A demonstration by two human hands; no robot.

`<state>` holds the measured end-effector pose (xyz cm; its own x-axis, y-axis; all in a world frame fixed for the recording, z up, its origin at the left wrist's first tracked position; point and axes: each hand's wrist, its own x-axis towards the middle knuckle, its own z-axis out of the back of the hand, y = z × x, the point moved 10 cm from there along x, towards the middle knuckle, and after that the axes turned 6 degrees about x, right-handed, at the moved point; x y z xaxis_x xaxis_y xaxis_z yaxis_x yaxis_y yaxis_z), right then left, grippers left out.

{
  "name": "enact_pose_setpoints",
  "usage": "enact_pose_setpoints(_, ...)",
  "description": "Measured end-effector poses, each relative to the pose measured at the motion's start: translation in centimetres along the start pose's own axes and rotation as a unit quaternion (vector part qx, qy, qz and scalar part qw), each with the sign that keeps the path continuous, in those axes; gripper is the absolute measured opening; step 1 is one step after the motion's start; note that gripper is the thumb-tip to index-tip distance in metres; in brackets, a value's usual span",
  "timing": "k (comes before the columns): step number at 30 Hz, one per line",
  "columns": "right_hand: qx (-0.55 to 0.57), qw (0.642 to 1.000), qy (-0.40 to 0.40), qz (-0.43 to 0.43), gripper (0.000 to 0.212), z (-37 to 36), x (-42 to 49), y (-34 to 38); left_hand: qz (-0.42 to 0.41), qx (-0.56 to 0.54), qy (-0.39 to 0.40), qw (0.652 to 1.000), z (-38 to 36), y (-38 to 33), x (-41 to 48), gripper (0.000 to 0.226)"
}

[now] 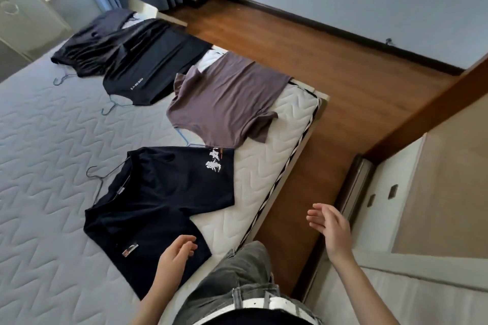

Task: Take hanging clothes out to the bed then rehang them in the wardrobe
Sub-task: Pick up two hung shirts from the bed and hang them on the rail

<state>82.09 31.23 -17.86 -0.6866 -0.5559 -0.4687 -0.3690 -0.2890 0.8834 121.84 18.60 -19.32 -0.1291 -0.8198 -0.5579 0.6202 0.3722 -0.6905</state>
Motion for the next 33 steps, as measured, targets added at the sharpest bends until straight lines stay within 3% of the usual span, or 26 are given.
enact_pose_setpoints(8, 0.005, 0.997, -0.060, -0.043, 0.026, 5.1, 13.4, 2.8, 0.009, 0.027, 0.051, 0.998, -8.9, -11.4, 13.9, 0.020)
enact_pose_setpoints(16, 0.051, 0.979, -0.190, -0.060, 0.023, 13.9, 22.9, 10.6, -0.103, 0.123, 0.186, 0.969, -22.3, -35.5, 27.2, 0.015)
enact_pose_setpoints(18, 0.054, 0.972, -0.218, -0.067, 0.023, 16.0, 24.8, 12.0, -0.135, 0.135, 0.206, 0.960, -25.4, -40.9, 28.6, 0.024)
enact_pose_setpoints(22, 0.067, 0.962, -0.251, -0.084, 0.025, 20.0, 30.6, 14.1, -0.156, 0.151, 0.223, 0.950, -31.8, -47.9, 32.2, 0.019)
enact_pose_setpoints(26, 0.062, 0.966, -0.236, -0.088, 0.024, 21.8, 39.3, 17.8, -0.145, 0.150, 0.205, 0.956, -36.8, -52.1, 35.9, 0.017)
enact_pose_setpoints(33, 0.008, 0.992, -0.109, -0.068, 0.024, 19.9, 58.4, 29.7, -0.062, 0.102, 0.127, 0.985, -39.5, -57.6, 40.1, 0.019)
